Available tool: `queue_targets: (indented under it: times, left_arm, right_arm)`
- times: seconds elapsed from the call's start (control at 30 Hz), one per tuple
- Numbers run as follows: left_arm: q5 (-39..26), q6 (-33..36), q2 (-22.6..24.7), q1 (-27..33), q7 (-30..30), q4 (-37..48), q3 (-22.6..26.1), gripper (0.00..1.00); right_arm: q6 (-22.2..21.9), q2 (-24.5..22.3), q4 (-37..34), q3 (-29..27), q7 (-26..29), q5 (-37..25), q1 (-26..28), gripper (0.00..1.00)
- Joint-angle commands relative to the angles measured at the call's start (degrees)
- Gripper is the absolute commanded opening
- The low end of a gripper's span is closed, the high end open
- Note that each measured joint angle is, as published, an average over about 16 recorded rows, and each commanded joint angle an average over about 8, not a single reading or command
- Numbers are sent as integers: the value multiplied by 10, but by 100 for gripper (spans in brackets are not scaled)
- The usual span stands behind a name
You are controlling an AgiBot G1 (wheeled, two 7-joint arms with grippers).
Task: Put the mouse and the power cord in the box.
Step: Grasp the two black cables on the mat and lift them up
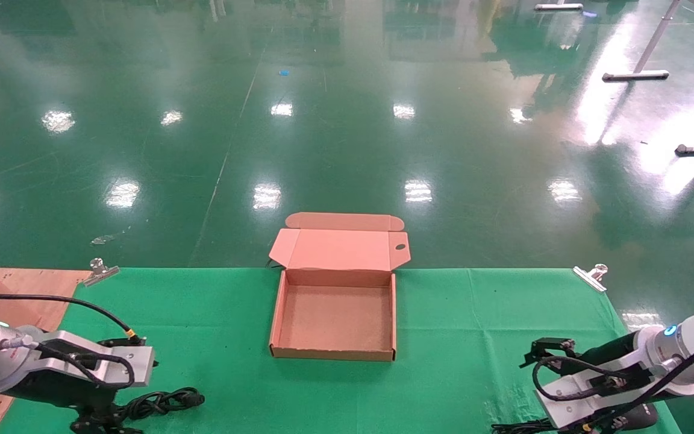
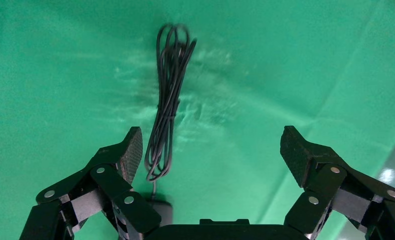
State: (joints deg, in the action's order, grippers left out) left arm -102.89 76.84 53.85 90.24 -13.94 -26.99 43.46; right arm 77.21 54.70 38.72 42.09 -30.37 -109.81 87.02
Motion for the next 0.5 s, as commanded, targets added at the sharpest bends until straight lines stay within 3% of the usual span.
queue_targets:
  times: [0.03,0.43,0.5]
  left_arm:
    - [-31,-18,14,15,-19,38,15,100]
    - [-15,-101,55,-2,-106,171,2,100]
    - [-10,-109,57,-4,-116,186,-1,99]
  right_arm:
    - [-14,17,-50,8,-24,-17,11,100]
    - [-117,92,-248,15,-127,-30,23,100]
    - [-137,101,-268,13,-138,-28,24,88]
